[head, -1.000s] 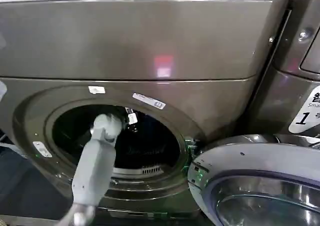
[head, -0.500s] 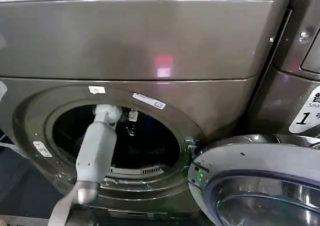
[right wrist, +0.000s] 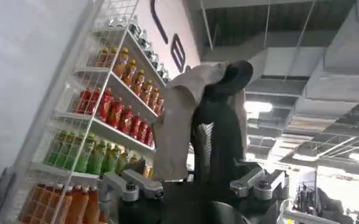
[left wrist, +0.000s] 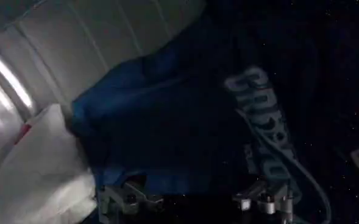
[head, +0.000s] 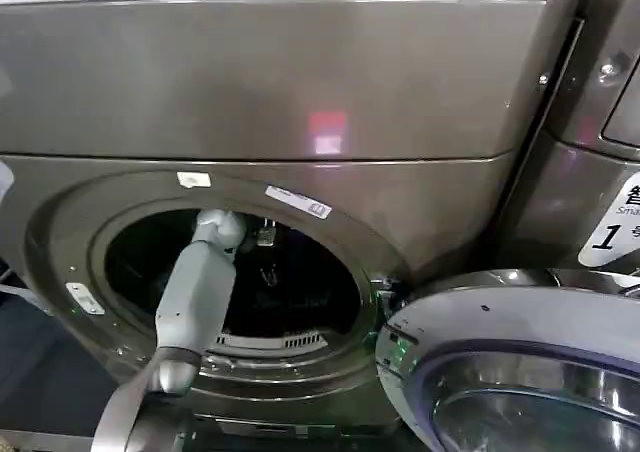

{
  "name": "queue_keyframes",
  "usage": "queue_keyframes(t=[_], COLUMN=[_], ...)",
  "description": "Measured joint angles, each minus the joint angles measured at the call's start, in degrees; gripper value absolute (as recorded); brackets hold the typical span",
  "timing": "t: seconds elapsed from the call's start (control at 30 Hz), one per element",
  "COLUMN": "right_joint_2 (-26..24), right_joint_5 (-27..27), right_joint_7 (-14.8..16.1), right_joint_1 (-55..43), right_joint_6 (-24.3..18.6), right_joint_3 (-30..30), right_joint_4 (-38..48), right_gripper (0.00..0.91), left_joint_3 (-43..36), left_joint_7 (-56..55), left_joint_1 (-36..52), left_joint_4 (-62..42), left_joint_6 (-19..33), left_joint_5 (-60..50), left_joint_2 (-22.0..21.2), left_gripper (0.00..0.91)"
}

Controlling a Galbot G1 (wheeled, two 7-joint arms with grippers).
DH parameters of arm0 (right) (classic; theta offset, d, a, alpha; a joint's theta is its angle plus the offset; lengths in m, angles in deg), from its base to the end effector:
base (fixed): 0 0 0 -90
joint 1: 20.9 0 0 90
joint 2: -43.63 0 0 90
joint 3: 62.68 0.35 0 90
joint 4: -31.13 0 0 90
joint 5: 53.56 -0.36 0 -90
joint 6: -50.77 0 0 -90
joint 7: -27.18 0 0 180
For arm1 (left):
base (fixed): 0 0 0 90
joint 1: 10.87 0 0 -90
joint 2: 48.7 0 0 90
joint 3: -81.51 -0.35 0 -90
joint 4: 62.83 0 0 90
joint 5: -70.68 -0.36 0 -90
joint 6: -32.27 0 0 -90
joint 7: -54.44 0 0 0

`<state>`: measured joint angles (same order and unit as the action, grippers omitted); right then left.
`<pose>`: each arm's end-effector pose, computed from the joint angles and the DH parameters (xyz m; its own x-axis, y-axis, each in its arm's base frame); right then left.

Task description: Grasp the clothes from the dryer.

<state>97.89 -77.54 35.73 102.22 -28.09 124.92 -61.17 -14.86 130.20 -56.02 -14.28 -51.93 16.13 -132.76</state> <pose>-0.0749 -0.4854 -0.0277 -0.3532 0.8505 -0.3898 0.9317 0.2818 -0.2293 0.6050 0.0311 -0.2279 -0.2827 0.4624 0.8404 0.9494 0.0097 0.3140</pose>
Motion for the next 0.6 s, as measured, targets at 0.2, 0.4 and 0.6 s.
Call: queue_keyframes(t=[0.2, 0.4, 0.6], right_joint_2=[-0.15, -0.17, -0.51], right_joint_5=[0.21, 0.26, 0.26], right_joint_7=[0.00, 0.00, 0.00], right_joint_1=[-0.20, -0.49, -0.49], right_joint_6=[-0.09, -0.10, -0.10], right_joint_3=[-0.52, -0.96, -0.98], right_joint_4=[-0.04, -0.18, -0.12], right_gripper=[0.907, 0.907, 0.907], left_joint_3=[0.03, 0.31, 0.24], left_joint_7=[-1.06, -2.82, -3.62], left_joint_1=[0.61, 1.36, 1.63], left_joint_4=[-2.49, -6.18, -9.09], left_joint_6=[-0.12, -0.25, -0.07], left_joint_5=[1.34, 4.00, 6.26], left_joint_2=[-0.05, -0.08, -0.46], left_gripper=[0.907, 0.907, 0.907])
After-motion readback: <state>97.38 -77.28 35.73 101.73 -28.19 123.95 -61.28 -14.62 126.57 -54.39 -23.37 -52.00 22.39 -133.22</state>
